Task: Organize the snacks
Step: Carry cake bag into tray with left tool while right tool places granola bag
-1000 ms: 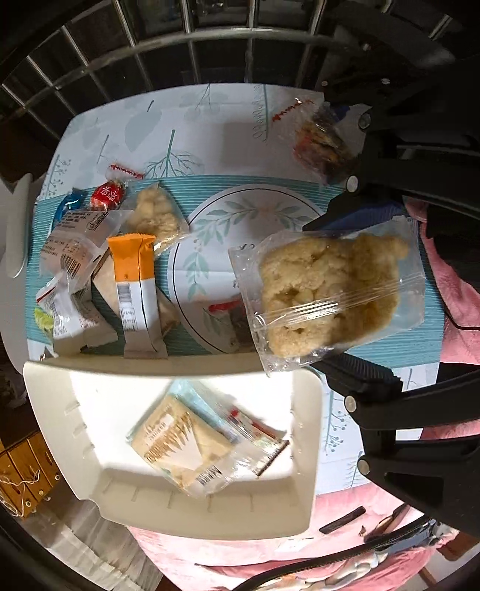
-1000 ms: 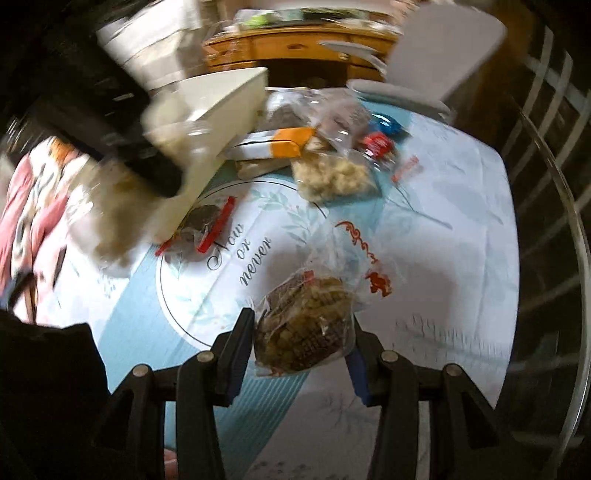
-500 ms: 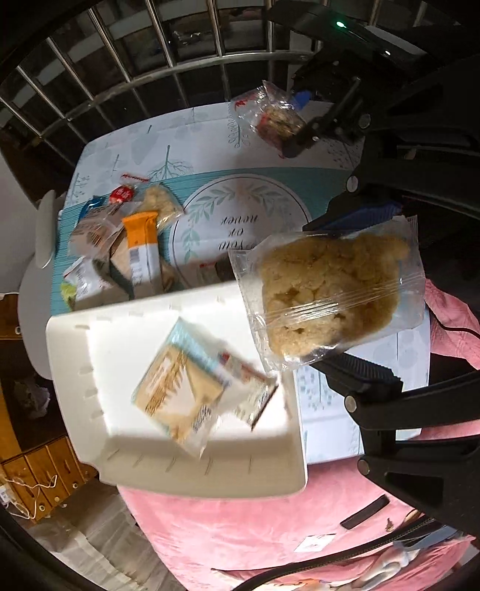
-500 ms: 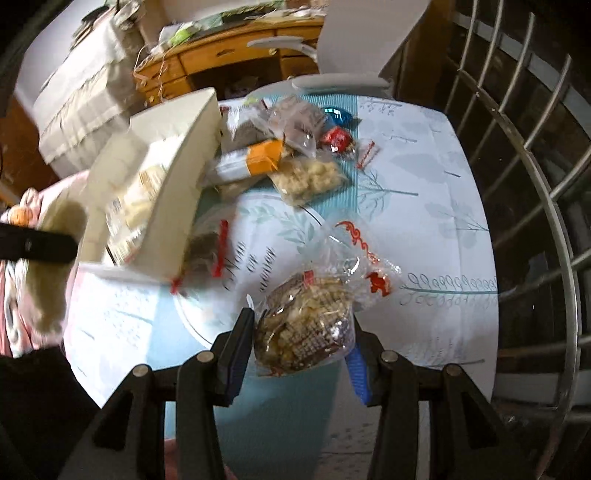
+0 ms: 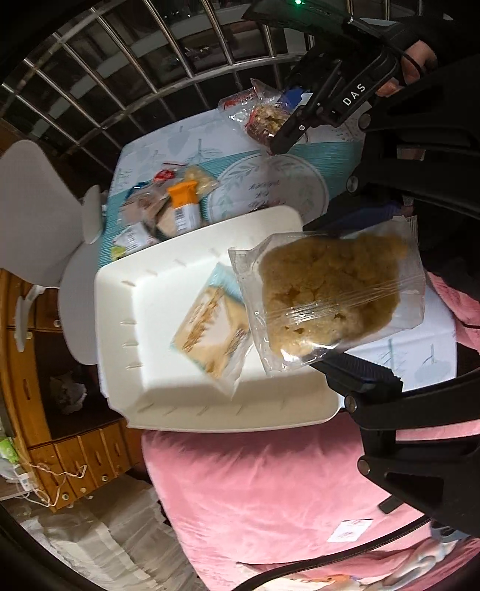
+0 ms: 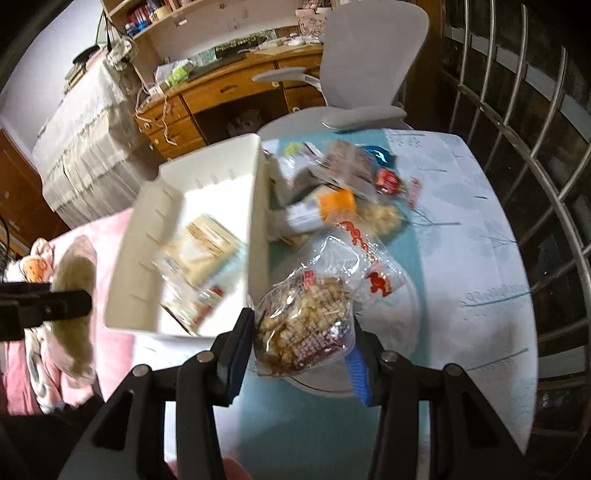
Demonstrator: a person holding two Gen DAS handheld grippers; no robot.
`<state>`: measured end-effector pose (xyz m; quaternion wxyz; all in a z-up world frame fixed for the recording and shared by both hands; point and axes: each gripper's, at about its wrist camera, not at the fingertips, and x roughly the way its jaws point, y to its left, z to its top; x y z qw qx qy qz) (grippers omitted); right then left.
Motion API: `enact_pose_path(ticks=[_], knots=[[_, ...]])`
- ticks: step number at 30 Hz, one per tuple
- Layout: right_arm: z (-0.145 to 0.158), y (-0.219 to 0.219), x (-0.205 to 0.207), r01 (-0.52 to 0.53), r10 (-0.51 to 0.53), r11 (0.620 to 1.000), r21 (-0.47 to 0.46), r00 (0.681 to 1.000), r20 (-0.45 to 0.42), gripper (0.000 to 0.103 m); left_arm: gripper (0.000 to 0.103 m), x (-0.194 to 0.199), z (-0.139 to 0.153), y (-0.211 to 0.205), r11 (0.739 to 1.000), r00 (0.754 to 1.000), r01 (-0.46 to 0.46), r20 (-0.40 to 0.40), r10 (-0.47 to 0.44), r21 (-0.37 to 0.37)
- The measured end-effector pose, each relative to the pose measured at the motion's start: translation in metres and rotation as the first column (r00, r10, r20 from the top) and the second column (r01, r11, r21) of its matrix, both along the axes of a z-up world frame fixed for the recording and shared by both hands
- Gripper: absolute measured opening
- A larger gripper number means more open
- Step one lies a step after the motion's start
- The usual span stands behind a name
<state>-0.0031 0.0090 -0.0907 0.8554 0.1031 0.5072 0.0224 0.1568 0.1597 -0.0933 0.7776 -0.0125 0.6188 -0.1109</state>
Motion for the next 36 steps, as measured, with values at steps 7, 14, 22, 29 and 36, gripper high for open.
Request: enact_pose_path(ticks=[7, 14, 22, 29, 36], knots=[[0.014, 0.039, 0.021, -0.007, 0.005, 0.999, 0.052, 0.999, 0.044, 0.046, 0.058, 0.015, 0.004, 0.037, 0.999, 0.996, -0.01, 0.083, 0.014, -0.04], [0.01, 0.067, 0.037, -0.015, 0.015, 0.999, 0.048, 1.0, -0.001, 0.046, 0.061, 0.027, -0.005, 0.057, 0.997, 0.991, -0.056, 0.118, 0.062, -0.05], [-0.006, 0.064, 0.048, 0.045, -0.036, 0.992, 0.121, 0.997, -0.072, 0.059, 0.088, 0.033, -0.008, 0.054, 0.996, 0.989, -0.057, 0.131, 0.065, -0.066], [-0.003, 0.049, 0.042, 0.094, -0.087, 0.987, 0.13, 0.995, -0.053, 0.062, 0.088, 0.028, -0.014, 0.044, 0.997, 0.992, -0.04, 0.117, 0.048, -0.071], [-0.005, 0.033, 0.035, 0.128, -0.121, 0.98, 0.149, 0.991, -0.057, 0.063, 0.088, 0.02, -0.014, 0.03, 0.994, 0.992, -0.012, 0.125, 0.026, -0.106]])
